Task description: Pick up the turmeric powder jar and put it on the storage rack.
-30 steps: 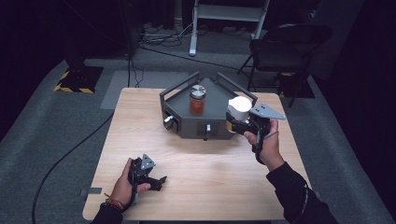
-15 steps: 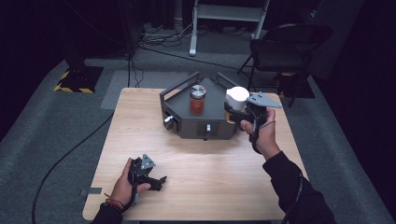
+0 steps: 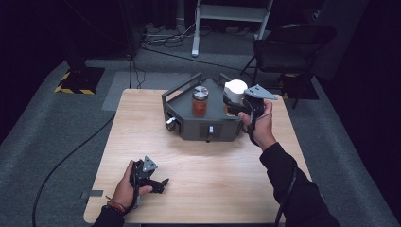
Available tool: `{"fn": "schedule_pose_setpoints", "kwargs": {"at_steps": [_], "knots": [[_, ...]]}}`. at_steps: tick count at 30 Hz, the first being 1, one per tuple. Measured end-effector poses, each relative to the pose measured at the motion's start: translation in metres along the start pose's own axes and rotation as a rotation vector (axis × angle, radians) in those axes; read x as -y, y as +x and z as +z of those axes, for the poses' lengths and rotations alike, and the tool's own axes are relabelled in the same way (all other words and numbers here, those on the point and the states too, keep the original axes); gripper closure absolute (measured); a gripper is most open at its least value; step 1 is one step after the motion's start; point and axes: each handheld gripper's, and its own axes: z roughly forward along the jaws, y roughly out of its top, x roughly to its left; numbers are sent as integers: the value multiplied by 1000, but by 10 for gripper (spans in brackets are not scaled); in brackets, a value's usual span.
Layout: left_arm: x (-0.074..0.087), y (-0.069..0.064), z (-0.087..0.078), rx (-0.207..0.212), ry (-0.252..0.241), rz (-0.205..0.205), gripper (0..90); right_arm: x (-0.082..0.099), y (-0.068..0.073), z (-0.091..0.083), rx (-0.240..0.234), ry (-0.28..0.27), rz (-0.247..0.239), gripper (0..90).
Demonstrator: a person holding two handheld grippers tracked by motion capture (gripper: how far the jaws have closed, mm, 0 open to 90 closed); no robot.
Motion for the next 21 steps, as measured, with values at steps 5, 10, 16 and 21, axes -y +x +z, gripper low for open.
{"fn": "schedule_pose_setpoints", "kwargs": {"at_steps": [5, 10, 16, 21], "knots": [[0, 0, 0, 0, 0, 1, 4, 0, -1, 12, 1, -4, 9, 301], [0, 0, 0, 0, 0, 1, 4, 0, 0, 22, 2, -10, 11, 301], [0, 0, 0, 0, 0, 1, 4, 4, 0, 36, 13, 0, 17, 301], [0, 0, 0, -1, 0, 1, 5, 9, 1, 42, 23, 4, 17, 301]]}}
